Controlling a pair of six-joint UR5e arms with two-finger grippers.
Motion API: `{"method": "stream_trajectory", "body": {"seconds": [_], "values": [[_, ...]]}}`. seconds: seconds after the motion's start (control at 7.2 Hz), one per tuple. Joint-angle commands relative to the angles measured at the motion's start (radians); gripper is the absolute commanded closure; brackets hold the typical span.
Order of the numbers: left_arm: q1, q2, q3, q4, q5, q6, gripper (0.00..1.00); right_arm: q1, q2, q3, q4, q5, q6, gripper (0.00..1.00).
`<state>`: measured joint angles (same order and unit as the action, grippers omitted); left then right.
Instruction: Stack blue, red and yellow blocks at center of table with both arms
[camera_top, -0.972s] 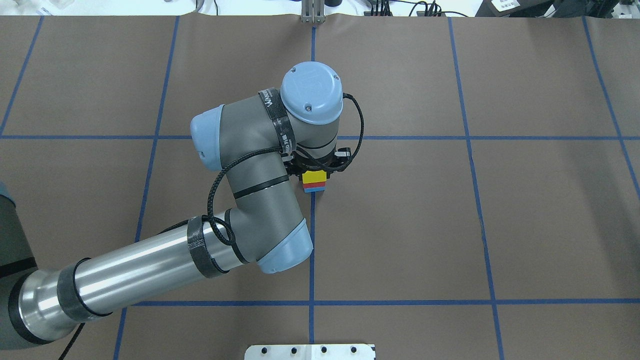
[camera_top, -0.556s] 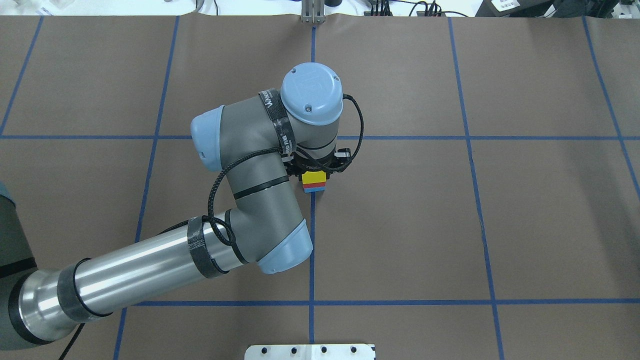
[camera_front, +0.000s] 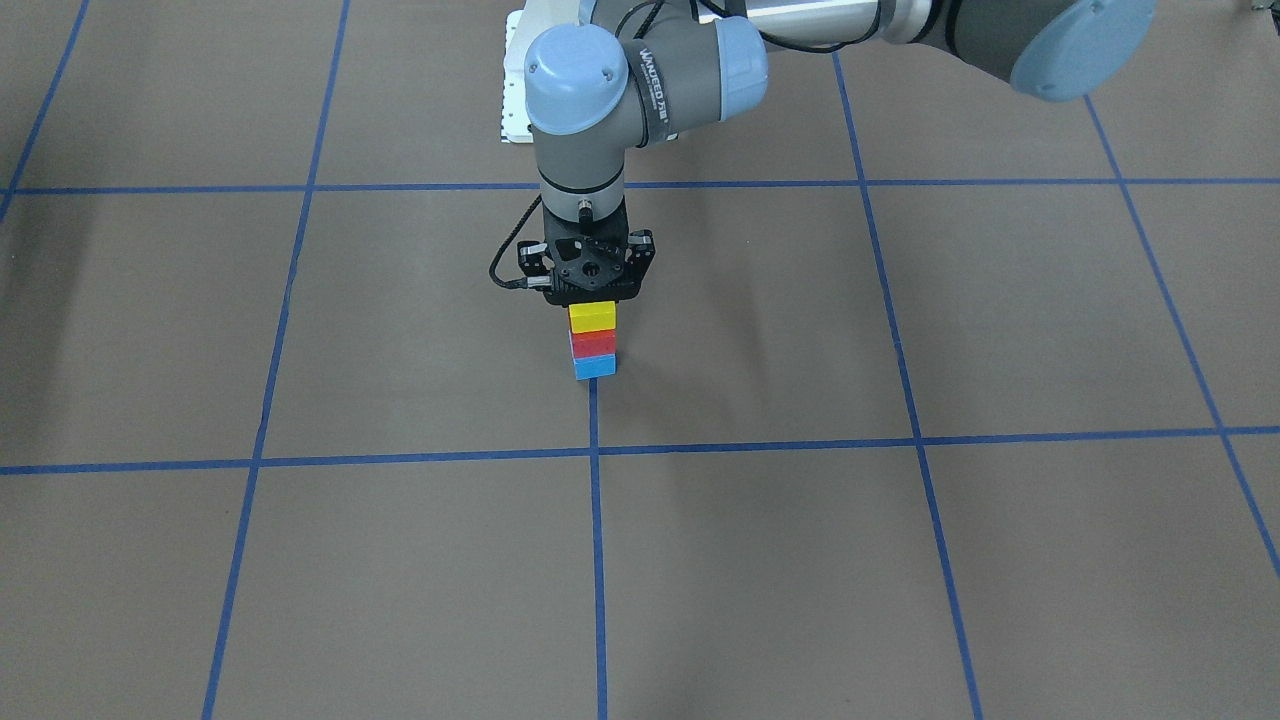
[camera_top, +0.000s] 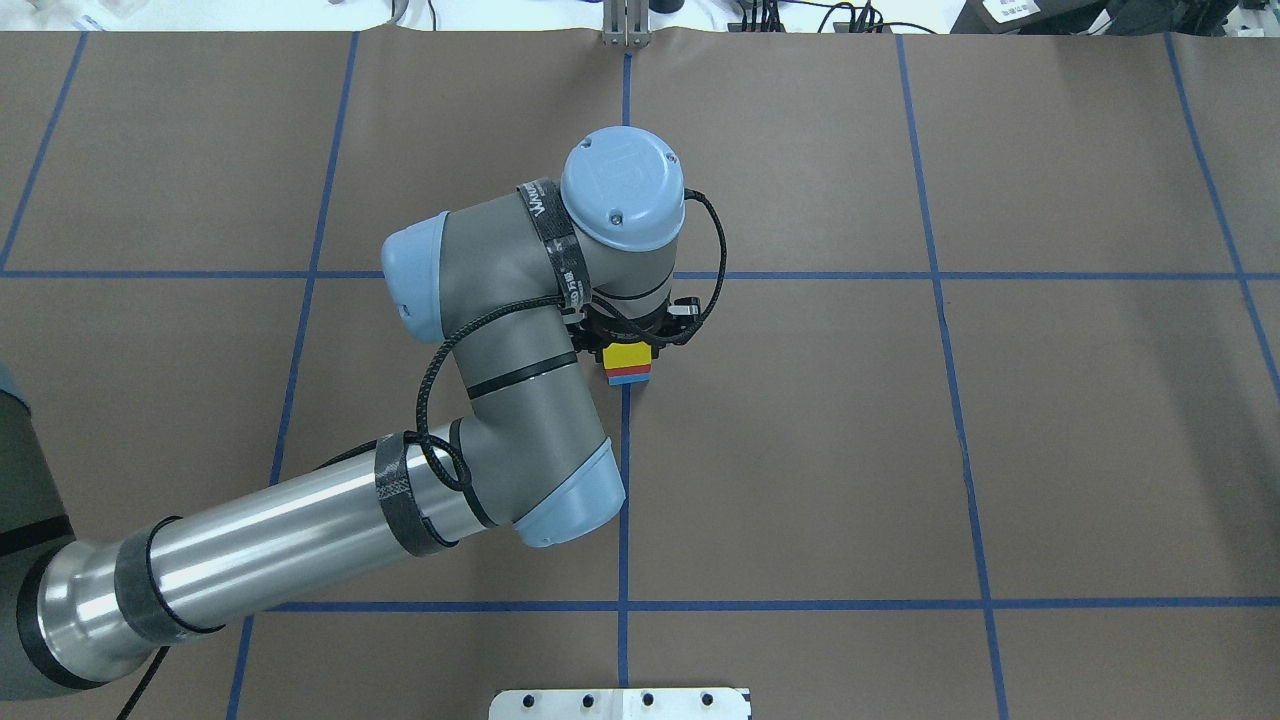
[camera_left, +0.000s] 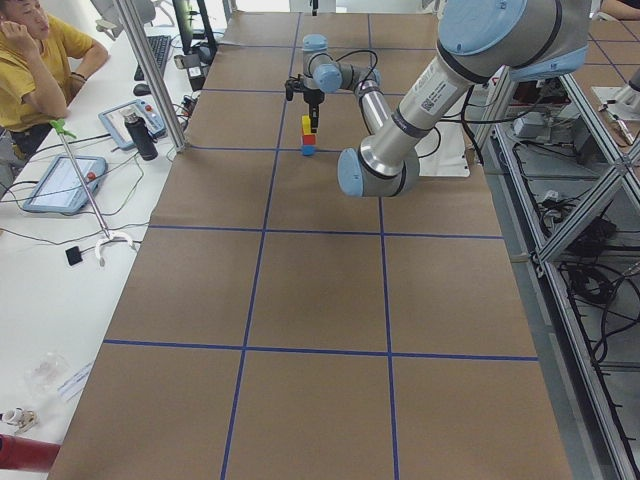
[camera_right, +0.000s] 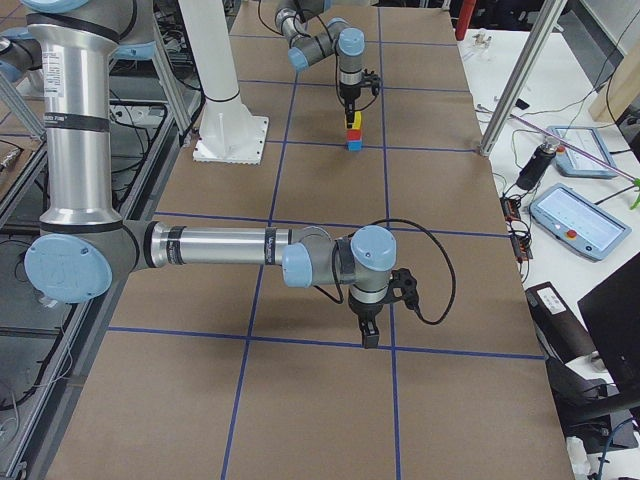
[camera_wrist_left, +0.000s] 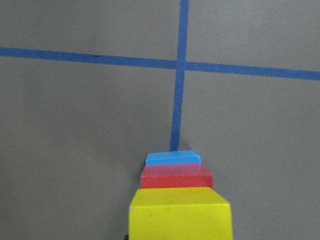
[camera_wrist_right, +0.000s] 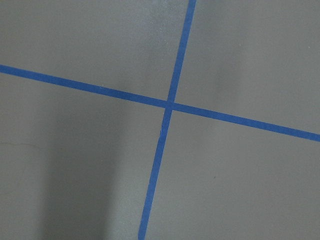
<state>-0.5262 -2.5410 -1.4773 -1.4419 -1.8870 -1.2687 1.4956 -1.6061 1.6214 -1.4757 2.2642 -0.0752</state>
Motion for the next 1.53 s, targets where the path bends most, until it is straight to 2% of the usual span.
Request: {"method": "stream_trajectory", "body": {"seconds": [0.0, 0.14, 0.28, 0.42, 0.69, 0.97, 1.11, 1.25, 1.39], "values": [[0.000, -0.004, 0.000, 0.000, 0.000, 0.000, 0.30, 0.000, 0.000, 0.000, 0.000, 0.000, 0.000, 0.01], [0.000, -0.002, 0.003, -0.002, -0.001, 0.003, 0.30, 0.000, 0.000, 0.000, 0.000, 0.000, 0.000, 0.01], [0.000, -0.002, 0.003, -0.002, -0.001, 0.008, 0.25, 0.000, 0.000, 0.000, 0.000, 0.000, 0.000, 0.01], [0.000, -0.004, -0.004, -0.002, 0.000, 0.008, 0.01, 0.000, 0.002, 0.000, 0.000, 0.000, 0.000, 0.01], [-0.020, 0.008, -0.076, 0.029, -0.004, 0.043, 0.00, -0.001, 0.002, 0.000, 0.000, 0.000, 0.000, 0.01], [-0.093, 0.013, -0.246, 0.240, -0.009, 0.177, 0.00, 0.000, 0.000, 0.000, -0.002, 0.000, 0.000, 0.01], [-0.145, 0.086, -0.356, 0.314, -0.036, 0.260, 0.00, 0.000, 0.000, 0.000, 0.000, 0.000, 0.002, 0.01], [-0.231, 0.248, -0.497, 0.318, -0.091, 0.404, 0.00, 0.000, -0.002, 0.000, 0.000, 0.000, 0.000, 0.01], [-0.338, 0.389, -0.580, 0.315, -0.139, 0.595, 0.00, 0.000, -0.002, 0.000, 0.000, 0.000, 0.000, 0.01]]}}
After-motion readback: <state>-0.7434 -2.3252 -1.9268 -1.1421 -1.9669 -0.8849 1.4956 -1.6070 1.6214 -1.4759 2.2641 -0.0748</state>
